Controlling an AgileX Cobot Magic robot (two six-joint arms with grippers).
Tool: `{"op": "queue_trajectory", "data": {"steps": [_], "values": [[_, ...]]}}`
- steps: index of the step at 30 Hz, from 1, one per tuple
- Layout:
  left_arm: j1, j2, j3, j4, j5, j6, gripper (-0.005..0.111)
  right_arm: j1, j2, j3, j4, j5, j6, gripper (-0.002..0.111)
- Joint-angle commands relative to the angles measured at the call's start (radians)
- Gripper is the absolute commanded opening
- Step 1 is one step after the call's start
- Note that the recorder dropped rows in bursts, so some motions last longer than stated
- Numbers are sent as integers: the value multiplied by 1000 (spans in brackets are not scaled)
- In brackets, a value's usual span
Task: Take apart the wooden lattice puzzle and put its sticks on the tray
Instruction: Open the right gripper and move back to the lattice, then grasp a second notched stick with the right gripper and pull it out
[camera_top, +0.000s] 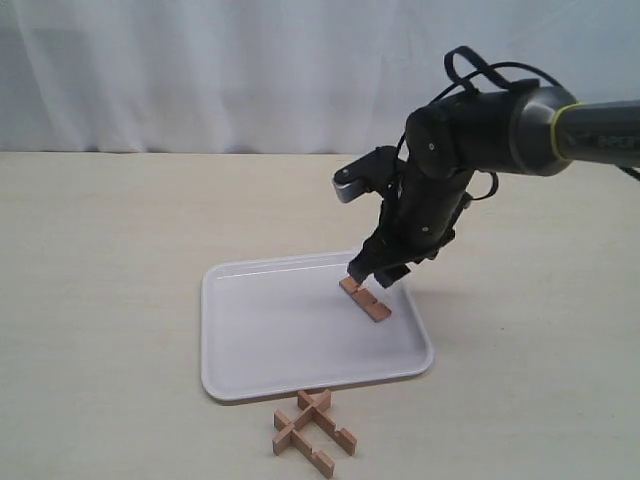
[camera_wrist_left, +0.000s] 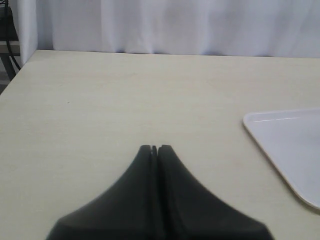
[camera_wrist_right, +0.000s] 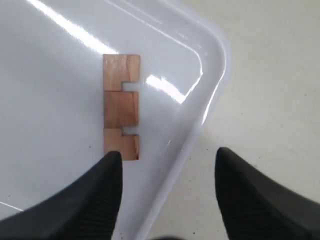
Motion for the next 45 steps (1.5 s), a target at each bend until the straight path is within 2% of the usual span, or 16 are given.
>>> {"op": "queue_trajectory", "data": {"steps": [1, 17, 21, 26, 30, 37, 41, 45], "values": [[1, -1, 2, 6, -7, 1, 0, -2, -76, -7, 31, 0, -69, 54], [1, -1, 2, 6, -7, 1, 0, -2, -122, 24, 435, 28, -504, 53], [1, -1, 2, 6, -7, 1, 0, 10, -122, 39, 428, 23, -530, 53], [1, -1, 2, 6, -7, 1, 0, 77, -122, 60, 426, -4, -622, 53], [1, -1, 2, 6, -7, 1, 0, 127, -122, 89, 426, -7, -779, 53], [1, -1, 2, 6, -7, 1, 0, 173, -122, 185, 407, 21, -1204, 53], [1, -1, 2, 6, -7, 1, 0, 173, -122, 233, 352, 21, -1316, 53], [1, -1, 2, 6, -7, 1, 0, 173, -120, 262, 299, 5, -1341, 53]]}}
